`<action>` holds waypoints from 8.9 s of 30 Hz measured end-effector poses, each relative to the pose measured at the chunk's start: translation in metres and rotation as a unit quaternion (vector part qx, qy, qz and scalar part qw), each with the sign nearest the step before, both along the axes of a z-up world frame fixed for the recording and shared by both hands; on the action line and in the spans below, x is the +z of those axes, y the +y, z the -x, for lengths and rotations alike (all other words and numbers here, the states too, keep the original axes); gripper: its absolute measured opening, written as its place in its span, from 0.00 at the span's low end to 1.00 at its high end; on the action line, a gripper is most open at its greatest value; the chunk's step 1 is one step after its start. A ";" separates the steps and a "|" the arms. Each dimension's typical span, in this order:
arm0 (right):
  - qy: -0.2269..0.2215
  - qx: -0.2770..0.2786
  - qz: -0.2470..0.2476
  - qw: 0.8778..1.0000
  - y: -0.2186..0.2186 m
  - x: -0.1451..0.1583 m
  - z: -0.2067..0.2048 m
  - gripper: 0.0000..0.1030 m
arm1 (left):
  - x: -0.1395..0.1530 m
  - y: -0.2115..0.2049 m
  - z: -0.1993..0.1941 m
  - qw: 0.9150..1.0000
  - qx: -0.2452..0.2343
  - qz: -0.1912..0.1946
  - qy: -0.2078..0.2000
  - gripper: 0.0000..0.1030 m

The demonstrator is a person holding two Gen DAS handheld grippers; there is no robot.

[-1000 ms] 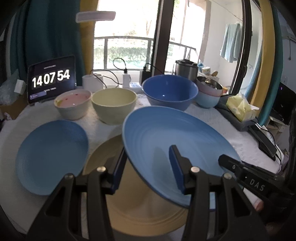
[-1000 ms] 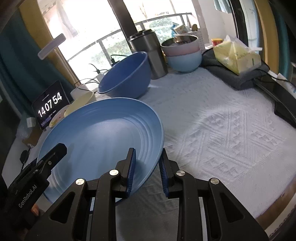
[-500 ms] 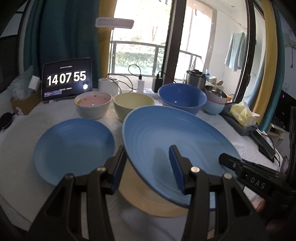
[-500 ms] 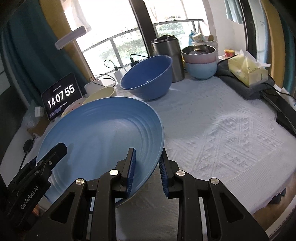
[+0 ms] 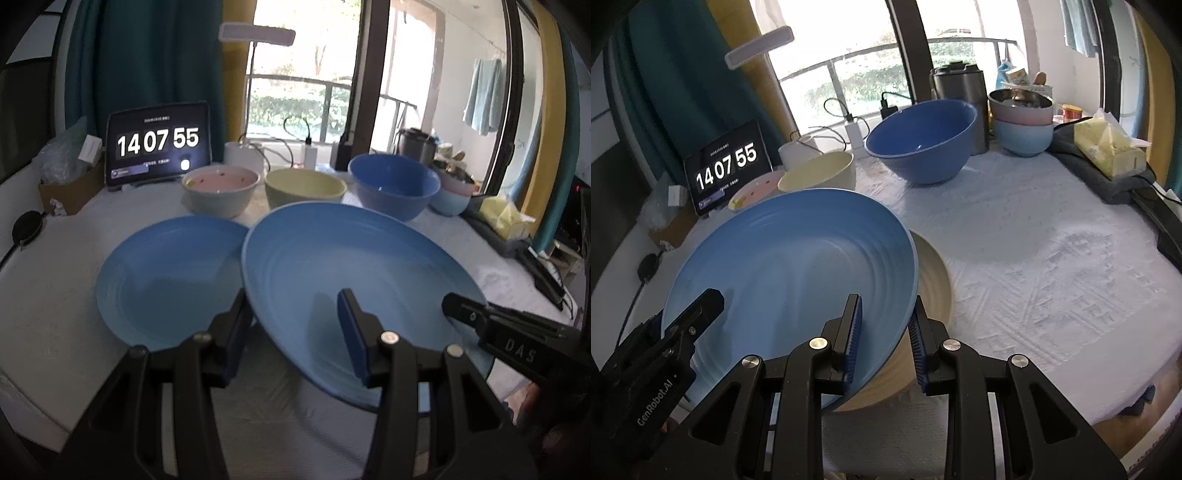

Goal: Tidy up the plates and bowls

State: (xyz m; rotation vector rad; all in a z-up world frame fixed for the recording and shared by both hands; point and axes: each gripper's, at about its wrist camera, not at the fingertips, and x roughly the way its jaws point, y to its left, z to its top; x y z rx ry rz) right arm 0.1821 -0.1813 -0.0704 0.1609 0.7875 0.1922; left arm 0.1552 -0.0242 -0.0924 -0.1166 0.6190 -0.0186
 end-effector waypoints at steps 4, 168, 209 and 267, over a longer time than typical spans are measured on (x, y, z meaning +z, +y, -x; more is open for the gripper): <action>0.010 -0.004 0.009 1.000 0.001 -0.008 -0.006 0.26 | -0.012 -0.004 -0.007 1.000 -0.008 -0.016 0.025 0.47; 0.036 0.129 0.126 0.983 0.196 -0.019 -0.077 0.20 | -0.045 0.169 -0.020 0.987 0.138 0.063 0.047 0.56; -0.043 0.078 0.043 0.995 0.097 0.022 -0.027 0.17 | 0.005 0.082 0.015 0.996 0.089 0.006 -0.018 0.56; -0.023 -0.003 -0.010 1.000 -0.030 -0.013 -0.029 0.17 | -0.024 -0.037 -0.023 0.998 0.005 -0.058 0.033 0.58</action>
